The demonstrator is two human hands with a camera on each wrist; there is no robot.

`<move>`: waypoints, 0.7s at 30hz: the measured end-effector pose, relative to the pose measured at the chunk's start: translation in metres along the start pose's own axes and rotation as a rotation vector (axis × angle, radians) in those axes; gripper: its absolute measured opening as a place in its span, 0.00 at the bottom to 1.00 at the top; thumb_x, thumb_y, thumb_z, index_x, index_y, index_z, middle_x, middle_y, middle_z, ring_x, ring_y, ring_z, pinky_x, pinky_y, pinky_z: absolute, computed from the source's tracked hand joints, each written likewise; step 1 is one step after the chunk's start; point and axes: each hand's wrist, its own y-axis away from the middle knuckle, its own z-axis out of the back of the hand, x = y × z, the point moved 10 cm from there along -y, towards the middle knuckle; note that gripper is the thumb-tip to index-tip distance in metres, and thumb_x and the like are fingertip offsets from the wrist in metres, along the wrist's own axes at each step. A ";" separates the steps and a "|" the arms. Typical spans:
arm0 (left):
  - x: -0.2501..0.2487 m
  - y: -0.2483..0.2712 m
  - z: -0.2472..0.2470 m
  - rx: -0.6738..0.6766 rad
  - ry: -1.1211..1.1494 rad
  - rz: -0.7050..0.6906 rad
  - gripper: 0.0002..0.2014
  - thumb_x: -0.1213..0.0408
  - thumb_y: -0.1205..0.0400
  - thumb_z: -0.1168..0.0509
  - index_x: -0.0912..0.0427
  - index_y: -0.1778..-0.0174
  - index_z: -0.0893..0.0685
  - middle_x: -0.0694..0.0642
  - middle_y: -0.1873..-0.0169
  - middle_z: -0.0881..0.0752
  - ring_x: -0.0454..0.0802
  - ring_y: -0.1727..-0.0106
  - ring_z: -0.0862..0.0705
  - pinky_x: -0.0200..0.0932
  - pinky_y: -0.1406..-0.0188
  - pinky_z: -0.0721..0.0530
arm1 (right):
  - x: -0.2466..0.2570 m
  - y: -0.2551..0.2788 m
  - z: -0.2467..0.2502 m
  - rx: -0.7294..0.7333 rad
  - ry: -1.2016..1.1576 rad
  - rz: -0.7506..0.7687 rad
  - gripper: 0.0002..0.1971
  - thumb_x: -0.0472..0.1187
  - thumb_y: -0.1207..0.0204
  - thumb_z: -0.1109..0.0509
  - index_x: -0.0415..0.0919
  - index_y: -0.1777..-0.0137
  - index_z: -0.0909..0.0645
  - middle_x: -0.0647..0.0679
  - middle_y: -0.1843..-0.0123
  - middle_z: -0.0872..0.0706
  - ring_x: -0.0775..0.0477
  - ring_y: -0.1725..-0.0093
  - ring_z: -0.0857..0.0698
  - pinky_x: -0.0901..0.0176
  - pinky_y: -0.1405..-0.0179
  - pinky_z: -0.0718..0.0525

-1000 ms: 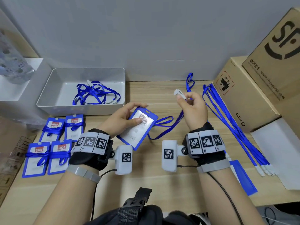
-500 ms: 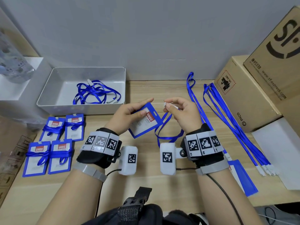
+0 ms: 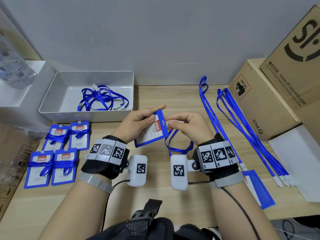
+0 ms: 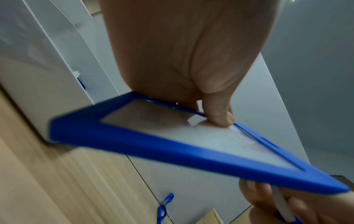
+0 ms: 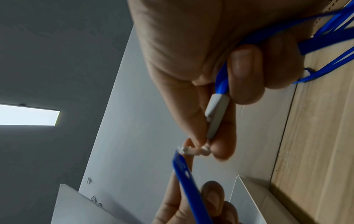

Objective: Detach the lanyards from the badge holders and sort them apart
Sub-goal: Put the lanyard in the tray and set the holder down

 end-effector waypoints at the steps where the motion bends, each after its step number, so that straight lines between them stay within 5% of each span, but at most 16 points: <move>1: 0.001 0.000 0.000 0.000 -0.004 0.003 0.17 0.68 0.16 0.44 0.41 0.39 0.22 0.40 0.61 0.11 0.34 0.57 0.18 0.27 0.54 0.21 | 0.002 0.001 0.001 -0.009 -0.007 -0.003 0.07 0.29 0.26 0.33 0.34 0.53 0.15 0.44 0.69 0.15 0.65 0.76 0.18 0.78 0.70 0.24; 7: 0.001 0.000 -0.001 0.001 -0.022 0.010 0.19 0.71 0.15 0.46 0.40 0.39 0.23 0.39 0.63 0.12 0.33 0.60 0.19 0.26 0.56 0.22 | 0.004 0.005 0.004 -0.037 -0.111 -0.047 0.08 0.26 0.26 0.35 0.26 0.50 0.17 0.42 0.70 0.19 0.64 0.83 0.23 0.79 0.80 0.28; 11: 0.000 0.001 -0.001 0.005 -0.021 0.003 0.18 0.69 0.15 0.44 0.40 0.39 0.22 0.45 0.58 0.13 0.34 0.58 0.19 0.26 0.55 0.22 | -0.004 0.003 0.004 -0.032 -0.091 -0.100 0.06 0.29 0.26 0.33 0.36 0.58 0.15 0.43 0.71 0.19 0.62 0.86 0.27 0.77 0.84 0.35; 14: -0.004 0.001 -0.004 0.016 -0.030 -0.001 0.20 0.72 0.15 0.46 0.41 0.38 0.24 0.39 0.63 0.12 0.32 0.60 0.19 0.25 0.57 0.23 | -0.012 0.002 0.001 -0.014 -0.097 -0.139 0.08 0.31 0.27 0.32 0.42 0.63 0.16 0.45 0.72 0.19 0.61 0.87 0.32 0.74 0.86 0.38; 21: -0.005 0.001 -0.008 0.042 -0.028 -0.002 0.21 0.74 0.16 0.47 0.43 0.36 0.25 0.36 0.62 0.11 0.30 0.60 0.19 0.23 0.57 0.24 | -0.022 0.000 -0.005 0.037 -0.198 -0.198 0.09 0.30 0.26 0.34 0.41 0.63 0.16 0.52 0.81 0.18 0.59 0.87 0.39 0.69 0.85 0.44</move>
